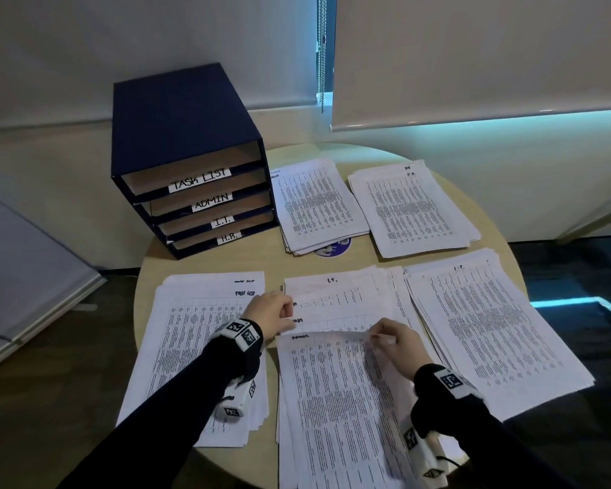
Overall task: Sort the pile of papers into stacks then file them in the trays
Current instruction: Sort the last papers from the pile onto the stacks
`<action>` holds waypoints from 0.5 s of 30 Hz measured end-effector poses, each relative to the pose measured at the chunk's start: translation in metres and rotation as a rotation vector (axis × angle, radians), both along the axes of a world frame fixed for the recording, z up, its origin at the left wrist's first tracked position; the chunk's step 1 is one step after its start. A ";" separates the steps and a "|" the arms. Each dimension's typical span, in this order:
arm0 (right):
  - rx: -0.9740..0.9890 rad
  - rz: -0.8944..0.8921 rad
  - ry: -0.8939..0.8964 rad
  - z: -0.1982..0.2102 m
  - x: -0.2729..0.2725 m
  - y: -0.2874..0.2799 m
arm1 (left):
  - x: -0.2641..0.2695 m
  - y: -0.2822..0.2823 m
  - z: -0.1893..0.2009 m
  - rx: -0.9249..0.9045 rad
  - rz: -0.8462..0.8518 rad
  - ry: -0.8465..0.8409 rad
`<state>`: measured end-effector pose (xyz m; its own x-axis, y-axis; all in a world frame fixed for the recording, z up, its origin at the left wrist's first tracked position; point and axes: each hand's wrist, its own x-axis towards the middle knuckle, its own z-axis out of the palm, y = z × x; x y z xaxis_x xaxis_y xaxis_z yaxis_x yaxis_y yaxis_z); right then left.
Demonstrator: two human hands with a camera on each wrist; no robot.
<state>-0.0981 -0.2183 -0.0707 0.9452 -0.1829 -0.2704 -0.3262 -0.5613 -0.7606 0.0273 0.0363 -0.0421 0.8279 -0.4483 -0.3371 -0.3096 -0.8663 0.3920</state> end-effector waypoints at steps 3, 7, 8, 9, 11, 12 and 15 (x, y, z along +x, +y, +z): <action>-0.013 0.007 0.015 0.002 0.003 0.000 | -0.004 -0.003 0.003 -0.015 -0.040 -0.087; -0.038 0.017 0.034 0.004 0.008 -0.002 | -0.006 -0.002 0.004 0.064 -0.140 -0.185; -0.051 0.027 0.034 0.005 0.009 -0.002 | -0.005 -0.002 0.004 0.087 -0.175 -0.209; -0.074 0.033 0.035 0.005 0.009 -0.002 | -0.005 -0.002 0.005 0.108 -0.209 -0.229; -0.144 0.018 0.014 0.005 0.009 -0.003 | -0.007 -0.002 0.008 0.141 -0.258 -0.265; -0.192 -0.004 -0.004 0.004 0.009 -0.004 | -0.009 -0.001 0.008 0.130 -0.274 -0.281; -0.272 -0.043 -0.042 0.001 0.009 -0.009 | -0.015 0.005 0.006 -0.069 -0.260 -0.296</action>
<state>-0.0887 -0.2273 -0.0696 0.9445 -0.2833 -0.1665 -0.3252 -0.7331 -0.5974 0.0120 0.0412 -0.0361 0.7409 -0.6687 -0.0623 -0.6232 -0.7191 0.3074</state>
